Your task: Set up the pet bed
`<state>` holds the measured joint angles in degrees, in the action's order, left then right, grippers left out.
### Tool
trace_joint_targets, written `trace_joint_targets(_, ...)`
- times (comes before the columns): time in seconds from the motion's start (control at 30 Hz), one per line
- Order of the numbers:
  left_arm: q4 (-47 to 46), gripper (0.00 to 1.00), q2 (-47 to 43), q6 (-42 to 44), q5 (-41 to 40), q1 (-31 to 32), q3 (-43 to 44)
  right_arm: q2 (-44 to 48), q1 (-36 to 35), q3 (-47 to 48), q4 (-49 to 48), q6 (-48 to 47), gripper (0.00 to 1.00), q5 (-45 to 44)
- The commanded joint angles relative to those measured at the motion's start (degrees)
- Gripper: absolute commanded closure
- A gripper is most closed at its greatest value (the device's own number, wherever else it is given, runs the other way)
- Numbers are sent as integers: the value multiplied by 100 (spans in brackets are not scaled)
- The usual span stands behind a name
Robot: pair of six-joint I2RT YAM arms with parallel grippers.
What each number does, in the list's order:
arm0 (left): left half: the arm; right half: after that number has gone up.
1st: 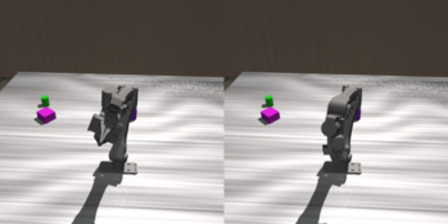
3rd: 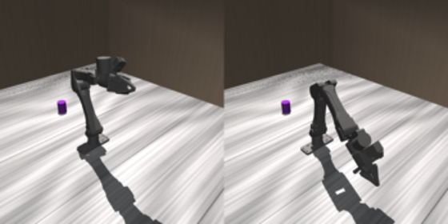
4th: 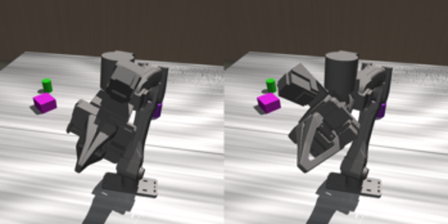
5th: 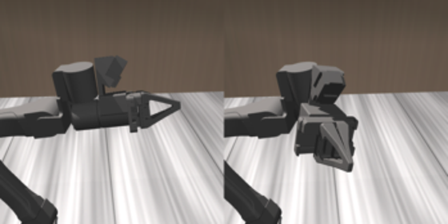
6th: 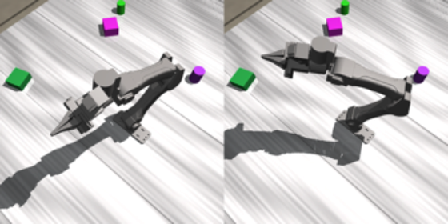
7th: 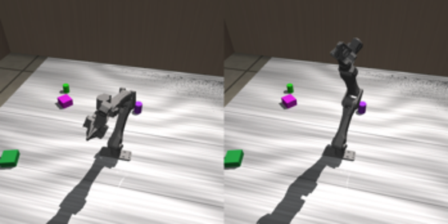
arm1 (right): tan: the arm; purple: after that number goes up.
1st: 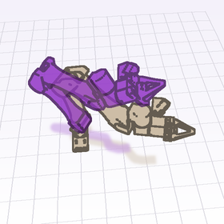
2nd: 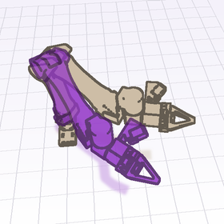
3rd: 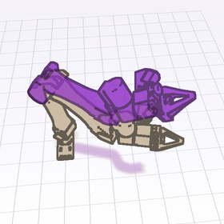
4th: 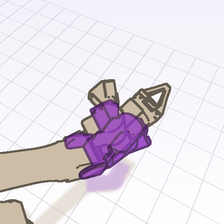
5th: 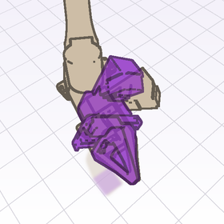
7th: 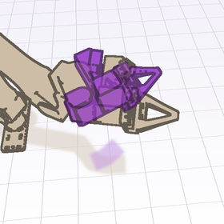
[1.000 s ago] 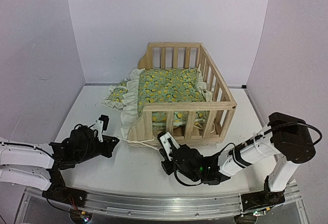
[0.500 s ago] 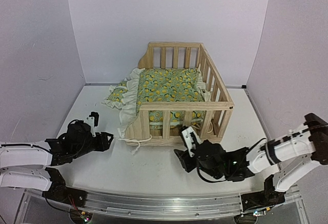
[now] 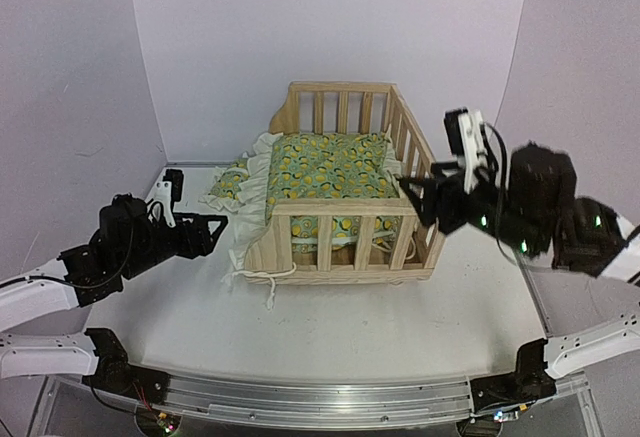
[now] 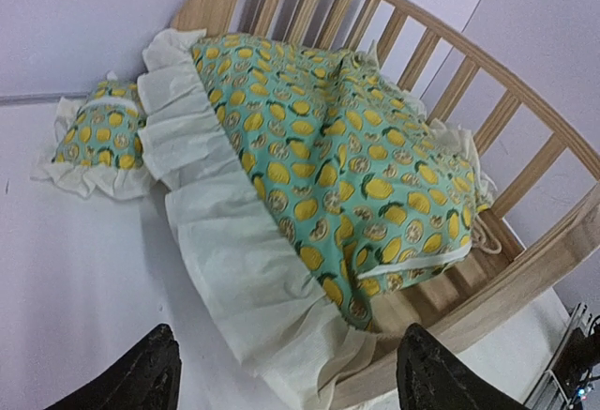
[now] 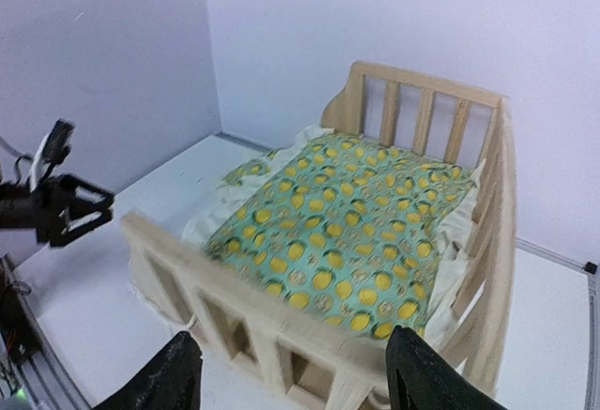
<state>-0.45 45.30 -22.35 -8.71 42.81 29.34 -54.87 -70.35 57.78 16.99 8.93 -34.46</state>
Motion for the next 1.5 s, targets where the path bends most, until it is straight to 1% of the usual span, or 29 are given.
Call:
trace_joint_targets(0.0,-76,20,399,678,99,1,851,-1107,1998,1611,1195,329,36,1346)
trace_joint_targets(0.03,-78,19,530,760,136,-5,1029,-1251,2237,1799,1232,355,34,1561)
trace_joint_targets(0.1,-78,18,852,937,252,-5,1429,-1611,2819,2314,1621,508,30,2038)
trace_joint_targets(0.17,1,16,1259,1080,352,-43,1948,-1962,3508,2759,2059,640,27,2761)
trace_joint_targets(0.27,313,16,2046,1413,794,-264,2818,-2307,4348,2826,2384,695,26,3930)
trace_joint_targets(0.37,524,18,2988,1649,1525,-501,3821,-2565,4479,2951,2624,439,26,4503)
trace_joint_targets(0.4,524,18,3211,1753,1714,-523,4214,-2696,4484,3053,2729,407,28,4580)
trace_joint_targets(0.47,506,19,3651,2063,2145,-528,4736,-3029,4481,3337,3016,285,34,4763)
trace_joint_targets(0.5,519,20,3852,2210,2327,-528,5010,-3180,4480,3493,3170,246,39,4744)
trace_joint_targets(0.57,614,20,4208,2462,2590,-528,5499,-3348,4482,3686,3355,173,54,4649)
trace_joint_targets(0.63,693,24,4503,2878,3173,-528,5870,-3427,4480,3825,3579,28,71,4479)
trace_joint_targets(0.7,758,29,4732,3476,3851,-528,6074,-3425,4474,3854,3786,-282,80,4446)
trace_joint_targets(0.77,892,31,4947,4060,4381,-519,6266,-3296,4454,3725,3902,-725,90,4760)
trace_joint_targets(0.8,965,31,5059,4313,4569,-521,6362,-3178,4407,3567,3944,-1216,95,4909)
trace_joint_targets(0.83,1033,32,5191,4516,4693,-519,6481,-3016,4327,3398,3954,-1543,96,4995)
trace_joint_targets(0.9,1248,35,5566,4745,4964,-515,6890,-2591,4244,2913,3593,-1683,96,5039)
trace_joint_targets(0.93,1335,37,5796,4751,5102,-478,7123,-2484,4240,2859,3503,-1679,96,5148)
trace_joint_targets(1.03,1386,37,6446,4775,5113,-222,7678,-2598,4114,2925,3463,-1820,97,5460)
trace_joint_targets(1.1,1388,33,6836,4823,5063,-21,8016,-2693,4041,2905,3411,-2028,98,5609)
trace_joint_targets(1.13,1385,31,7031,4820,5065,56,8229,-2747,4038,2897,3334,-2051,98,5554)
trace_joint_targets(1.23,1390,31,7449,4705,5176,217,8536,-2944,4038,3095,3374,-2066,100,5506)
trace_joint_targets(1.27,1381,31,7506,4698,5225,272,8526,-2964,4038,3121,3358,-2107,100,5571)
trace_joint_targets(1.33,1140,30,7545,4606,5065,421,8361,-2984,4038,3171,3352,-2233,100,5762)
trace_joint_targets(1.47,117,26,7475,4087,4139,782,7677,-3078,4035,3382,3359,-2107,100,5715)
